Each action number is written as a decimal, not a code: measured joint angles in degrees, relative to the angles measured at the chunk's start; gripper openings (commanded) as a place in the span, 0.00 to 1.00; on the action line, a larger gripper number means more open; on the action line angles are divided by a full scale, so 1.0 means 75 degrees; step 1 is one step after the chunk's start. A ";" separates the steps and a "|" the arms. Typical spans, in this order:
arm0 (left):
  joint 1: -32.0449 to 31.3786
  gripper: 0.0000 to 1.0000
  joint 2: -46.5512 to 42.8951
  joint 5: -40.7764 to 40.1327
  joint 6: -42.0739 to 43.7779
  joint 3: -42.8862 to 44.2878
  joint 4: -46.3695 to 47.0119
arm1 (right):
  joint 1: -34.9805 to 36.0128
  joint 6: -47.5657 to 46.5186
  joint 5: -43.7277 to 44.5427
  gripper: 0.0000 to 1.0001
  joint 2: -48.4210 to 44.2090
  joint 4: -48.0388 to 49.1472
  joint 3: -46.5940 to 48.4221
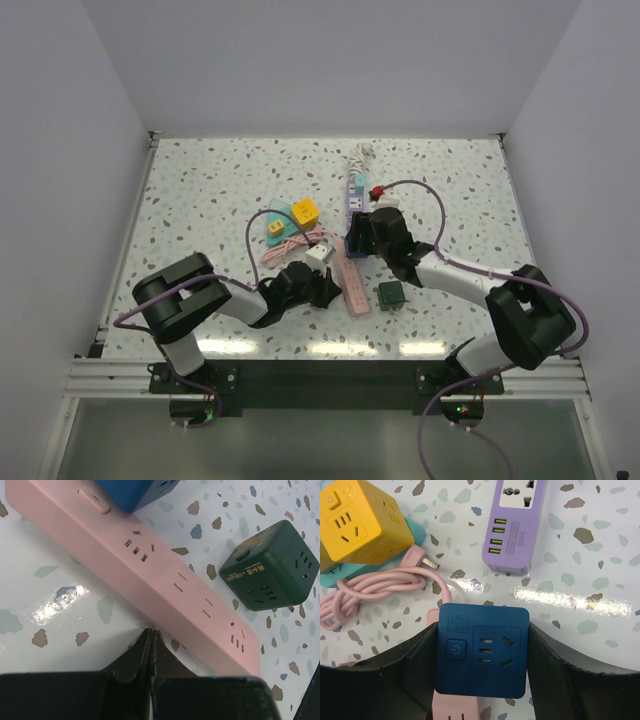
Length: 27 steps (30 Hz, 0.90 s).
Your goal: Insert the plug
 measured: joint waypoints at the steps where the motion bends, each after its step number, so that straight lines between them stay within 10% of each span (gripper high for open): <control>1: -0.0006 0.00 -0.0085 -0.0067 0.0009 -0.0003 -0.0128 | 0.0000 -0.0023 0.0044 0.00 -0.0023 -0.0009 0.0000; 27: -0.0353 0.47 -0.1996 -0.0560 -0.0338 0.0023 -0.1550 | 0.0015 -0.0358 0.0705 0.00 -0.2349 -0.0717 -0.0286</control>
